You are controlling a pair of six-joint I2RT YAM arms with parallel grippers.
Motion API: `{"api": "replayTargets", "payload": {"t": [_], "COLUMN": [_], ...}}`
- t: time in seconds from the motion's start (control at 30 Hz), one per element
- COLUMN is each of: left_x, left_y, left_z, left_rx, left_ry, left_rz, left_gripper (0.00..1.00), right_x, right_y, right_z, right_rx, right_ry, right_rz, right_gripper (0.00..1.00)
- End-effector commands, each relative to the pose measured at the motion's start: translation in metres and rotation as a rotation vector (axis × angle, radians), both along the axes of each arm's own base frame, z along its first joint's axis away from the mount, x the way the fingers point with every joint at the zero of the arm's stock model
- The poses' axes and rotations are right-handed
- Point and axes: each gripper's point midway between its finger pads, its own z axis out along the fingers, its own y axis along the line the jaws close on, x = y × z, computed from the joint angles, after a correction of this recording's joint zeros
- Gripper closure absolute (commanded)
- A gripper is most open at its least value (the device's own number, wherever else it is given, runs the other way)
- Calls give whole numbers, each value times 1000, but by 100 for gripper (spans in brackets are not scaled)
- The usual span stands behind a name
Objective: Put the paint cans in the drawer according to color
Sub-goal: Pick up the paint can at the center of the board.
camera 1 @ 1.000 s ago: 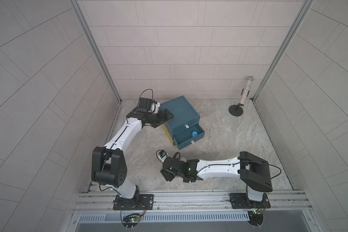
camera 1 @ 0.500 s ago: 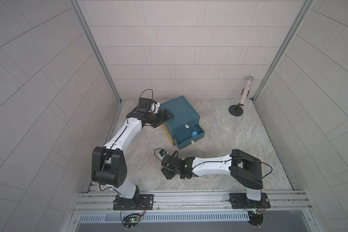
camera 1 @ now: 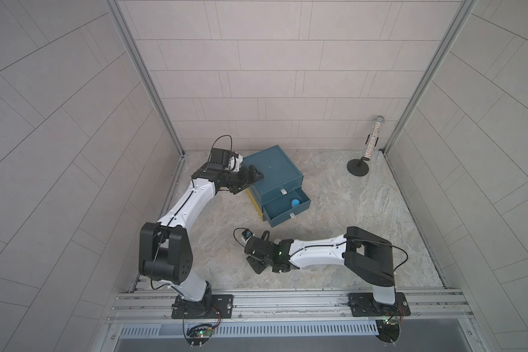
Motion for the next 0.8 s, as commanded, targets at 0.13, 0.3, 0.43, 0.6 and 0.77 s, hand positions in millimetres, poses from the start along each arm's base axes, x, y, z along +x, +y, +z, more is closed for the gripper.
{"api": "replayTargets", "payload": {"t": [0.13,0.3,0.43,0.6,0.77], "left_x": [-10,-10,-10,-10,-10], "left_y": [5,5,5,5,5], "left_z": [-22,-22,-22,-22,-23], "left_rx": [45,45,45,44,47], "left_ry": [87,86,87,89,90], "left_rz": [9,10,10,9,11], "left_gripper": [7,7,7,7,7], "right_x": [2,3,5,9,17], "right_y": [-8,-9,-9,-10,-32], "right_z": [-2,14,47,109,171], "right_rx": [-24,-11,-3,62,125], "right_ry": [-19,-36,-77,-151,-259], "right_rz": [-14,-10,-8,-6,-42], "right_gripper": [63,73,75,75,76]}}
